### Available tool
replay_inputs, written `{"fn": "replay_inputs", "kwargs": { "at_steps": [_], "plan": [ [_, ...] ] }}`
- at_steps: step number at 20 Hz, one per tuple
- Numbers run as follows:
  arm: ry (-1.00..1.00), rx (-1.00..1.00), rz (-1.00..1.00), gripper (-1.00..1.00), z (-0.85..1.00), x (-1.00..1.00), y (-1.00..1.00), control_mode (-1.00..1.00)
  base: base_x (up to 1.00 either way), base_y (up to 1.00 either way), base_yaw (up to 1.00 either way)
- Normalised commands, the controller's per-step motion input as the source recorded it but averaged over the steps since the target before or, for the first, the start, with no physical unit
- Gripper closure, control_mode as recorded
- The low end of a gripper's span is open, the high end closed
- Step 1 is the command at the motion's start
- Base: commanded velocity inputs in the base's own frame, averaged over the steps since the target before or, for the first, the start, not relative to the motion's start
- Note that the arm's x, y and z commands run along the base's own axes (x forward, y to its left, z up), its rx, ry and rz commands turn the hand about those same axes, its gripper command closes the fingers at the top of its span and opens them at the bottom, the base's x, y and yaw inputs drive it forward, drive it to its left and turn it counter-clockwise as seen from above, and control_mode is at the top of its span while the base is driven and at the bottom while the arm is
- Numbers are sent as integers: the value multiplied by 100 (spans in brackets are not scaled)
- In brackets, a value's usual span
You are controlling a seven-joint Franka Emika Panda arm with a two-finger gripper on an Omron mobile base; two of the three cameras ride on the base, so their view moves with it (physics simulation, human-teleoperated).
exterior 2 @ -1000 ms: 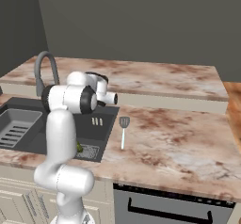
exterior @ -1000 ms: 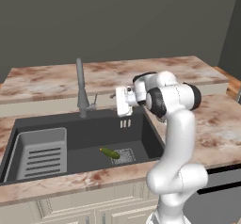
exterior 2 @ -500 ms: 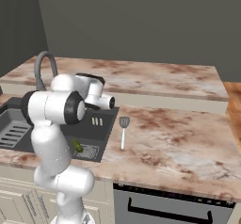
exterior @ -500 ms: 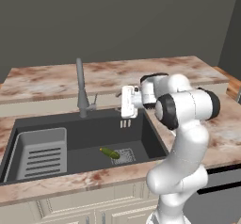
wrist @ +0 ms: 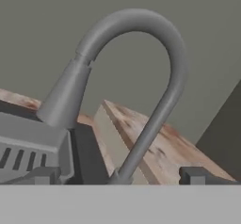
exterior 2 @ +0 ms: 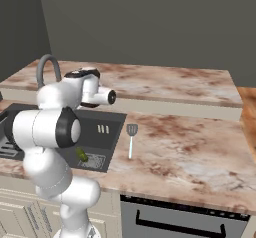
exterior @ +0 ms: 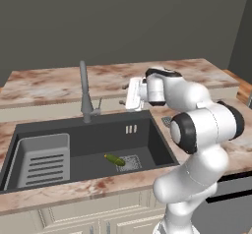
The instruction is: Turn on the sink faucet. Then move the cucumber from the counter to the sink. Turn off the sink. Move the vegetable from the sink to the pot next to the stove. Finally move the pot to the rear left burner.
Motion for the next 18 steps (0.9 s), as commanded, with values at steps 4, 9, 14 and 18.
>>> {"fn": "replay_inputs", "kwargs": {
  "at_steps": [4, 9, 14, 18],
  "plan": [
    [22, -3, -6, -100, 51, -11, -1, -100, 0, 0, 0],
    [30, -6, -7, -100, 22, -12, 0, -100, 0, 0, 0],
    [38, -3, -9, -100, 4, -10, 0, -100, 0, 0, 0],
    [42, 0, -10, -100, -13, -9, 0, -100, 0, 0, 0]
  ]
}}
